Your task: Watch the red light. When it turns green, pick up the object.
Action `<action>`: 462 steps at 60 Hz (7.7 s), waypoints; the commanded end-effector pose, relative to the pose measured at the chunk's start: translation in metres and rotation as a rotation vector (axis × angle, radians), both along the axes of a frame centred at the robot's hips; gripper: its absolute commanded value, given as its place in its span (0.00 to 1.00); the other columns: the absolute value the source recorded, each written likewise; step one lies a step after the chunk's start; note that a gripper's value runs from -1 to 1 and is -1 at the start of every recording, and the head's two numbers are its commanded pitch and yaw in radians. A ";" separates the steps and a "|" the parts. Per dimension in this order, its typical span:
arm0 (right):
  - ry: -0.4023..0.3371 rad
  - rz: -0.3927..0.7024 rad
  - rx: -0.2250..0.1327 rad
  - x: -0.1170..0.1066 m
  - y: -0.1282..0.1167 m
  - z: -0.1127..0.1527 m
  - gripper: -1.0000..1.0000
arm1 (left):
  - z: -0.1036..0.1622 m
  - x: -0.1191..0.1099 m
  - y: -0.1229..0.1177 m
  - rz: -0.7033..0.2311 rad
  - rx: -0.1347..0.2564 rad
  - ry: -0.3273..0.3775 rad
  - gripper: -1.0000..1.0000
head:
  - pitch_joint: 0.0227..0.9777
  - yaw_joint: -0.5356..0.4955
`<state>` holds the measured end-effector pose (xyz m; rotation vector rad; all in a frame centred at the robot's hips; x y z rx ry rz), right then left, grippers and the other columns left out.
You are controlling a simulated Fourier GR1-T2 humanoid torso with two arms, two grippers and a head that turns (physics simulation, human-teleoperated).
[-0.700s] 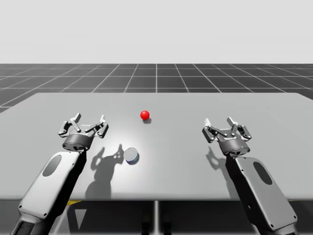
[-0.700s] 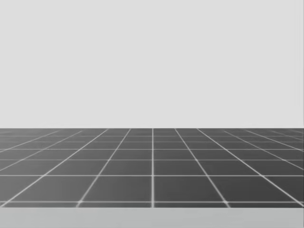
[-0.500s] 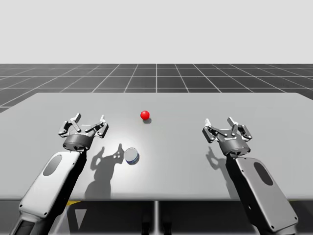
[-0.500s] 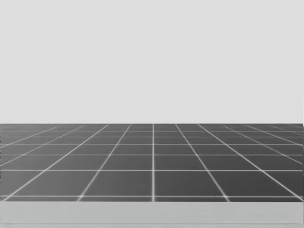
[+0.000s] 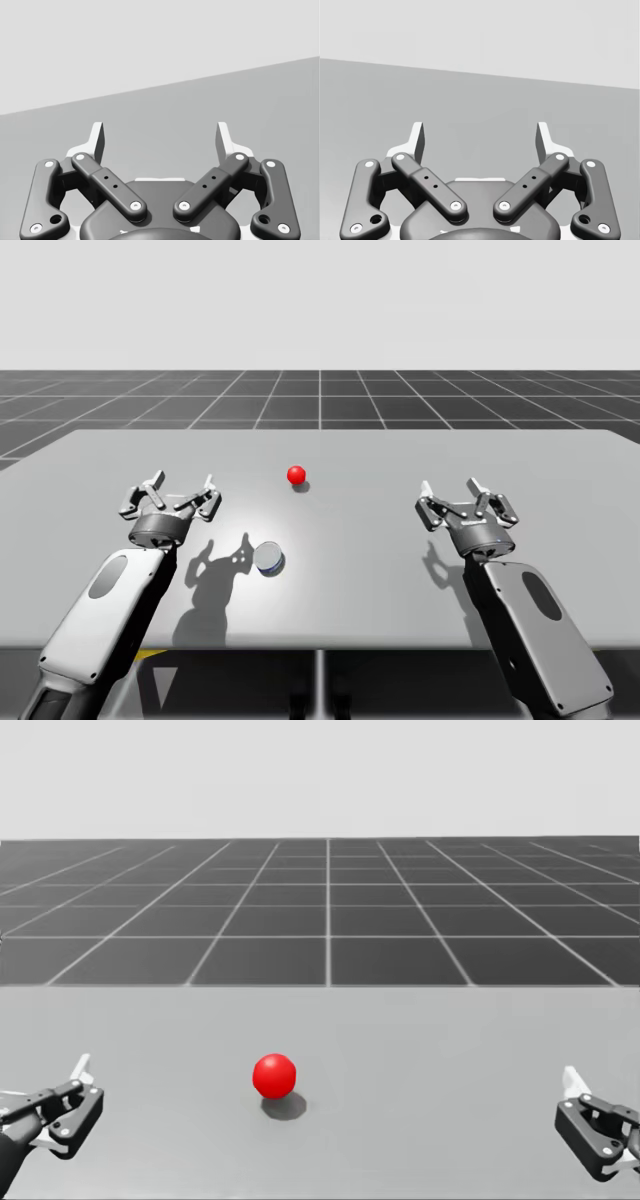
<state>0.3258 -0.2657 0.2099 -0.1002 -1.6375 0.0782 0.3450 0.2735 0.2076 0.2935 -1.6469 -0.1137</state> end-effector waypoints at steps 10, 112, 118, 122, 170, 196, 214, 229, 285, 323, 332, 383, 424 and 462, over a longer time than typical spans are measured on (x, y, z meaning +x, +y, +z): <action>0.008 0.006 -0.002 0.001 -0.001 -0.001 0.00 | 0.001 0.000 0.000 -0.005 0.008 -0.004 0.00 | 0.55 0.57; 0.015 0.013 -0.005 0.003 -0.001 -0.003 0.00 | 0.004 -0.003 -0.002 -0.020 -0.010 -0.012 0.00 | 0.62 0.62; 0.015 0.013 -0.005 0.003 -0.001 -0.003 0.00 | 0.005 -0.003 -0.002 -0.020 -0.011 -0.013 0.00 | 0.62 0.62; 0.015 0.013 -0.005 0.003 -0.001 -0.003 0.00 | 0.004 -0.003 -0.002 -0.020 -0.010 -0.013 0.00 | 0.62 0.62; 0.009 0.014 -0.013 0.002 -0.001 -0.004 0.00 | 0.004 -0.004 -0.002 -0.020 -0.010 -0.012 0.00 | 0.62 0.62; 0.006 0.016 -0.016 0.002 -0.001 -0.003 0.00 | 0.005 -0.004 -0.002 -0.020 -0.009 -0.012 0.00 | 0.64 0.62; 0.003 0.014 -0.016 0.001 -0.002 -0.002 0.00 | 0.004 -0.004 -0.002 -0.018 -0.012 -0.007 0.00 | 0.82 0.70; 0.011 0.015 -0.019 0.001 0.000 -0.003 0.00 | 0.005 -0.003 -0.001 -0.017 -0.014 -0.004 0.00 | 0.92 0.74; 0.014 0.011 -0.066 0.002 0.005 -0.011 0.00 | 0.013 -0.116 -0.026 -0.488 -0.206 0.193 0.00 | 0.91 0.74; 0.009 0.019 -0.097 0.001 0.008 -0.014 0.00 | -0.061 -0.140 -0.056 -0.488 -0.119 0.390 0.00 | 0.91 0.73; 0.005 0.021 -0.100 0.000 0.008 -0.014 0.00 | -0.068 -0.130 -0.062 -0.499 -0.132 0.415 0.00 | 0.91 0.73; -0.013 0.021 -0.107 -0.002 0.008 -0.011 0.00 | -0.087 -0.076 -0.098 -0.506 -0.114 0.540 0.00 | 0.91 0.72; -0.017 0.017 -0.106 -0.003 0.008 -0.010 0.00 | -0.094 -0.084 -0.099 -0.540 -0.104 0.551 1.00 | 0.53 0.76; -0.017 0.010 -0.119 -0.001 0.007 -0.012 0.00 | -0.010 -0.073 -0.081 -0.552 -0.112 0.378 1.00 | 0.43 0.76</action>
